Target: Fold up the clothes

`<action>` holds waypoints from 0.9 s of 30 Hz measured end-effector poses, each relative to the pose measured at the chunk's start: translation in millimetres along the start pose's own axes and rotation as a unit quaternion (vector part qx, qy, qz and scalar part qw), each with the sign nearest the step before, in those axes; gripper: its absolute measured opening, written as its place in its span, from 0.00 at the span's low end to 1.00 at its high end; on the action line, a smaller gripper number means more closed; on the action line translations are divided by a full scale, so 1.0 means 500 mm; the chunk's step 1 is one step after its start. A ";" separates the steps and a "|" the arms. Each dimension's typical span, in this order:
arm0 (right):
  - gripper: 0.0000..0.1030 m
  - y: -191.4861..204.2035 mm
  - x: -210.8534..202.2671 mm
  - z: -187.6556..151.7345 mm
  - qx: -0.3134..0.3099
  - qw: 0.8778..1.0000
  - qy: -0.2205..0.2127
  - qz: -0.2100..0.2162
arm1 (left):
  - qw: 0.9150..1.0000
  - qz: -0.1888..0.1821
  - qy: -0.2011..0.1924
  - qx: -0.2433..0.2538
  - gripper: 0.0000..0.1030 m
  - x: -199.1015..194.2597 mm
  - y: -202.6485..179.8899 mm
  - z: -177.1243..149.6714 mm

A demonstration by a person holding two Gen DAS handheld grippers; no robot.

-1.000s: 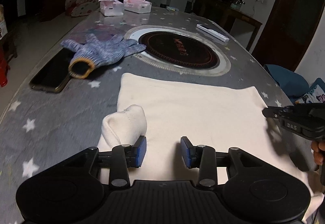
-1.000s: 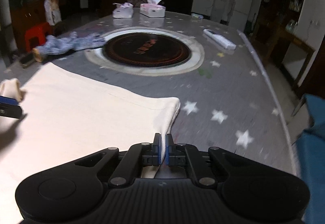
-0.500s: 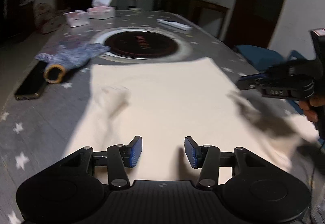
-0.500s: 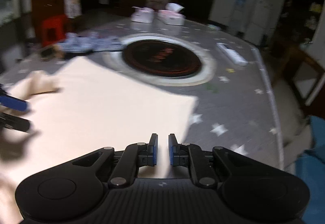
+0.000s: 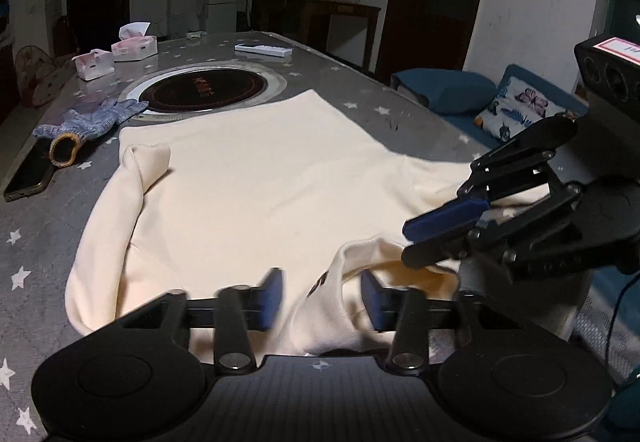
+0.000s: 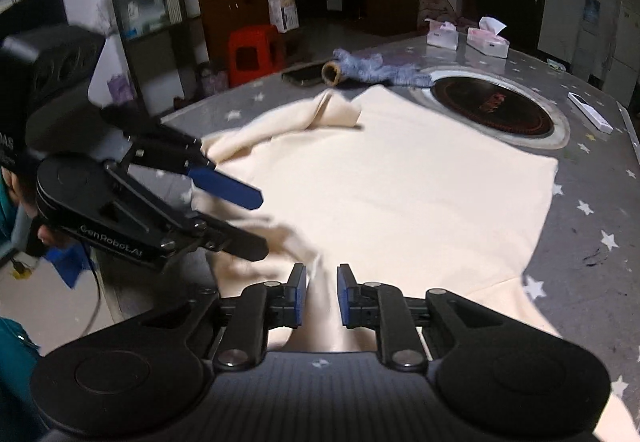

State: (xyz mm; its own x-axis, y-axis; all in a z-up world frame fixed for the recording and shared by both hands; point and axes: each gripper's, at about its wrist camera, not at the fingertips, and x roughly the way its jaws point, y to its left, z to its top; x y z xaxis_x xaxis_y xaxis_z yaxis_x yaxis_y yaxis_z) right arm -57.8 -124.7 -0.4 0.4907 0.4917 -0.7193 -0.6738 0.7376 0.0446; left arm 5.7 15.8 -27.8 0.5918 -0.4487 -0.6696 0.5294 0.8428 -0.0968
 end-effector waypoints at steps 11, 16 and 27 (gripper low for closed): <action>0.04 0.041 -0.030 -0.024 -0.041 0.999 -0.017 -0.031 | 0.997 -0.036 -0.029 0.059 0.07 -0.055 -0.018 -0.041; 0.04 0.054 0.000 -0.057 -0.056 0.998 0.019 -0.022 | 0.997 -0.042 0.005 0.071 0.10 -0.038 -0.022 -0.060; 0.10 0.065 0.001 -0.070 -0.069 0.997 0.016 -0.014 | 0.996 -0.069 -0.049 0.002 0.15 -0.014 -0.012 0.045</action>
State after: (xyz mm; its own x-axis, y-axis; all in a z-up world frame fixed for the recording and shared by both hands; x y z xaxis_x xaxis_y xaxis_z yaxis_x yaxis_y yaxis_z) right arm -98.7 -116.6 -23.4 0.4939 0.4557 -0.7405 -0.7310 0.6788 -0.0697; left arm 12.1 7.2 -5.9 0.5696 -0.5880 -0.5744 0.6122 0.7698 -0.1809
